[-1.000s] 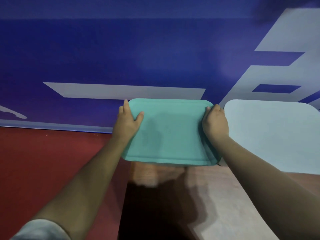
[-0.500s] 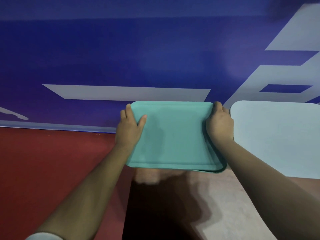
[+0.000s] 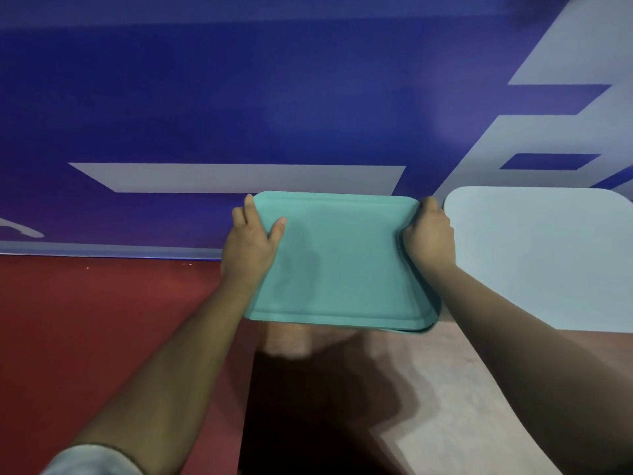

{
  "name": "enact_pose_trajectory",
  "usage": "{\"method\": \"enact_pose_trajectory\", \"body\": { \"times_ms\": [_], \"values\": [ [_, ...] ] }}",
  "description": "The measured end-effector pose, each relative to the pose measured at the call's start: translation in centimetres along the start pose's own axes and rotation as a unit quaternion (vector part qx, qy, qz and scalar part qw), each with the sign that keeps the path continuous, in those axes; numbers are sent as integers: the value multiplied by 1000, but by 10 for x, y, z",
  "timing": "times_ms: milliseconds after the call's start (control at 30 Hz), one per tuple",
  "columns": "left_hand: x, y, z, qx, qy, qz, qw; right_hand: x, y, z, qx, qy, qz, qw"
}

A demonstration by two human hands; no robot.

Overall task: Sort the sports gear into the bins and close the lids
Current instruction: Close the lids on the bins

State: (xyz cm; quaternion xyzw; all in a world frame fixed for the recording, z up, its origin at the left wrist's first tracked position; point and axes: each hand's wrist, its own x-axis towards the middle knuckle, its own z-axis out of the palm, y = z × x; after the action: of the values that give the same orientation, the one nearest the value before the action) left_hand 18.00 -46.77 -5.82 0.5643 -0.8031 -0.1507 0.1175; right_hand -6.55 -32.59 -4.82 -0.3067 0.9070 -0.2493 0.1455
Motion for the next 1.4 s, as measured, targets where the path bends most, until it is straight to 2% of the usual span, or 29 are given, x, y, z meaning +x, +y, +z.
{"method": "enact_pose_trajectory", "body": {
  "times_ms": [233,367,467,567,700,767,867,1000,1100,1300,1400],
  "values": [
    [-3,-8,-5,-95,-26,-27,995,-32,4,-7,60,2,-37,998],
    [-9,-13,-8,-122,-65,-49,989,-83,23,-7,50,-5,26,998],
    [-31,-21,-7,-169,-54,-69,982,-97,30,-6,64,0,50,997],
    [-56,-32,-3,-154,-44,-58,985,-101,32,-6,94,17,55,994],
    [-67,-29,-2,-112,-7,-60,992,-110,37,-9,155,30,-11,987],
    [-70,-27,-5,-89,28,-21,995,-113,42,-11,138,7,-61,988],
    [-78,-31,-5,-52,28,36,998,-131,60,-14,101,-64,-121,985],
    [-91,-32,-1,-55,16,38,998,-146,99,-25,54,-191,-223,954],
    [-89,-29,-3,-55,3,28,998,-130,110,-32,29,-173,-269,947],
    [-92,-24,-6,-56,4,23,998,-142,110,-19,76,-89,-244,963],
    [-92,-23,-7,-52,2,10,999,-145,111,-18,83,-81,-246,962]
  ]
}}
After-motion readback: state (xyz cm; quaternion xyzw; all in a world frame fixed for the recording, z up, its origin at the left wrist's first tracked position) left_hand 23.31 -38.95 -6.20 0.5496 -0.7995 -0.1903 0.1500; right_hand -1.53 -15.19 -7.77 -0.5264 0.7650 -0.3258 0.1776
